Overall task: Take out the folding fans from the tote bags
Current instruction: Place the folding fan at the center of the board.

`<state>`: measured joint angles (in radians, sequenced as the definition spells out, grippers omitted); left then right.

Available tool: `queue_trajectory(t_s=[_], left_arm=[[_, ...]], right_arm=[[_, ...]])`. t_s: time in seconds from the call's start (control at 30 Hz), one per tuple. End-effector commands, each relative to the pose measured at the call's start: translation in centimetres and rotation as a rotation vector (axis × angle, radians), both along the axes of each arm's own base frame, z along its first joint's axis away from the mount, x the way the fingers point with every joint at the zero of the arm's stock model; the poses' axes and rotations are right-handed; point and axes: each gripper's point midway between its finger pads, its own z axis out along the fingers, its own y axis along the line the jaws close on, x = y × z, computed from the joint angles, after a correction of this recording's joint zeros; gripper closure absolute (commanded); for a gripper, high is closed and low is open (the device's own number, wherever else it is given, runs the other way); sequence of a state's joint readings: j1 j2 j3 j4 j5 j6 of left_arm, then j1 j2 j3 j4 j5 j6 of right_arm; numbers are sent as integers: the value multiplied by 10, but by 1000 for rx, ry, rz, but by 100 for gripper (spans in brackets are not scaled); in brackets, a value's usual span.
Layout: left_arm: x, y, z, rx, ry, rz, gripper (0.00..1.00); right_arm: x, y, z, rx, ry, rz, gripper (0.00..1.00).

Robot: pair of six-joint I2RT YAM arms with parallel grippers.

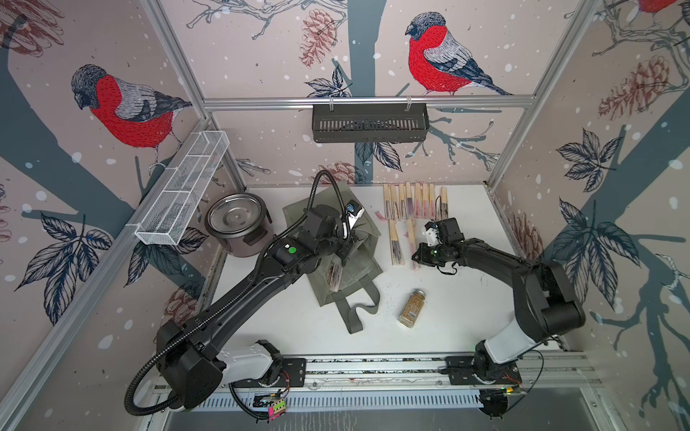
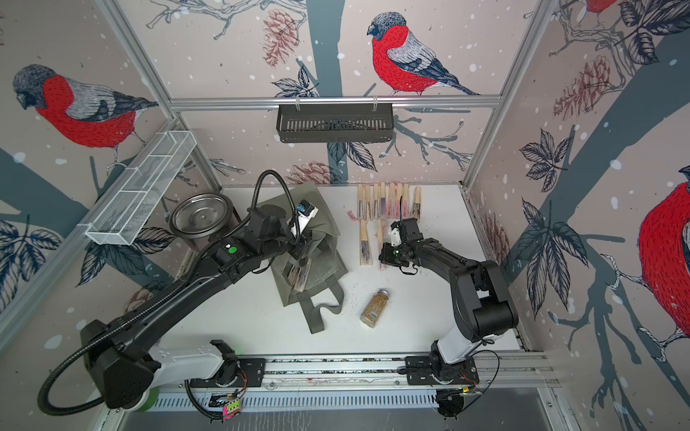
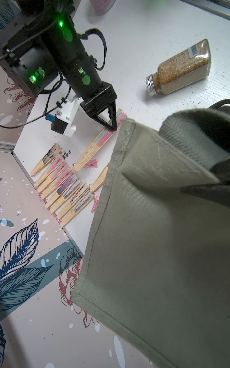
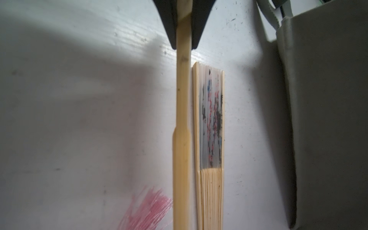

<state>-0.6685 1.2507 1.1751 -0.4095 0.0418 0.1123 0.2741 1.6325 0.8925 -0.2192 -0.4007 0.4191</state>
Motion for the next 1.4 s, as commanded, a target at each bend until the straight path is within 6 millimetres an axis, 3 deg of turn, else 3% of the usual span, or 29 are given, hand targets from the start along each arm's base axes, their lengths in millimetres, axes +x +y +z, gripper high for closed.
queue_trajectory(t_s=[0.0, 0.27, 0.6, 1.1, 1.37], left_arm=[[2, -1, 9, -10, -36, -5, 100], [2, -2, 7, -8, -31, -6, 100], [2, -2, 8, -8, -31, -6, 100], [2, -2, 7, -7, -31, -6, 100], [3, -1, 7, -6, -30, -4, 100]], right_arm=[[17, 1, -7, -33, -32, 13, 88], [30, 12, -29, -56, 17, 82, 87], [22, 28, -42, -15, 78, 125, 82], [7, 30, -25, 47, 70, 89, 82], [16, 39, -32, 76, 91, 89, 80]])
